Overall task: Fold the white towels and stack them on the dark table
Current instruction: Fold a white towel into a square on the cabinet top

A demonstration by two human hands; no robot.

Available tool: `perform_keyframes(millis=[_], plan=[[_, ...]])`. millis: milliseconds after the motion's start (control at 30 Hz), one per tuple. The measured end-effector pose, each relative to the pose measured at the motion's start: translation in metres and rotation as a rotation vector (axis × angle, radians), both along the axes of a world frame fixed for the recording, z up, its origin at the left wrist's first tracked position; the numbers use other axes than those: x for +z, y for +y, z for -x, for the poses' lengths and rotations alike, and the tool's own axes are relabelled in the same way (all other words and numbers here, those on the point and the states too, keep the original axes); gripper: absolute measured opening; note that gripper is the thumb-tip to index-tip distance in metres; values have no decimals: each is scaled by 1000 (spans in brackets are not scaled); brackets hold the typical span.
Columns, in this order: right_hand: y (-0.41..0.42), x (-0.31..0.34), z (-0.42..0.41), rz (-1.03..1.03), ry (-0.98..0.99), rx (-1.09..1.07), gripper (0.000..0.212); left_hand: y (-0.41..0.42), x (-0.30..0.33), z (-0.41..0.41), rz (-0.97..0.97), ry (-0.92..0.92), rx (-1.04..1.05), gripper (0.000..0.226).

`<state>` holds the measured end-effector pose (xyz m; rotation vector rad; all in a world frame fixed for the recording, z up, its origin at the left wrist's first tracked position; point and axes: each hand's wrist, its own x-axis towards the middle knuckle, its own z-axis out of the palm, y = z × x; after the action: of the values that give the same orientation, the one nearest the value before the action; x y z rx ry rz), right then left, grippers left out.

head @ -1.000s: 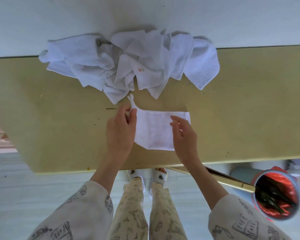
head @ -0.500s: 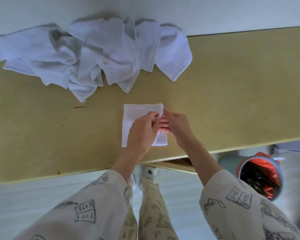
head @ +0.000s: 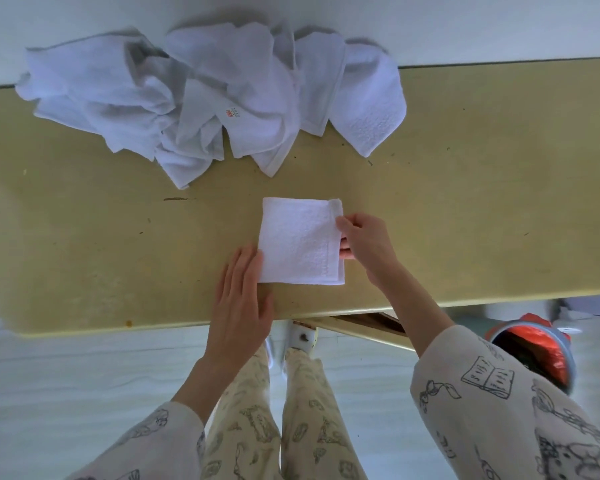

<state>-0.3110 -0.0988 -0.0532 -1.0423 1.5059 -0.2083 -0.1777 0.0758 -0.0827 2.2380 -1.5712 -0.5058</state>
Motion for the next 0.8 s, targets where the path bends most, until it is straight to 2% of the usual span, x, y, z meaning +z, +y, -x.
perform_keyframes(millis=[67, 300, 567, 800], plan=[[-1, 1, 1, 4, 12, 8, 19, -10, -4, -1, -42, 3, -18, 62], [-3, 1, 1, 32, 91, 73, 21, -23, -10, 3, -46, -25, -82, 58], [-3, 8, 4, -3, 85, 59, 25, -23, -14, 5, -62, -51, -84, 58], [2, 3, 10, 1, 110, 70, 20, -23, -16, 6, -69, -82, -89, 58]])
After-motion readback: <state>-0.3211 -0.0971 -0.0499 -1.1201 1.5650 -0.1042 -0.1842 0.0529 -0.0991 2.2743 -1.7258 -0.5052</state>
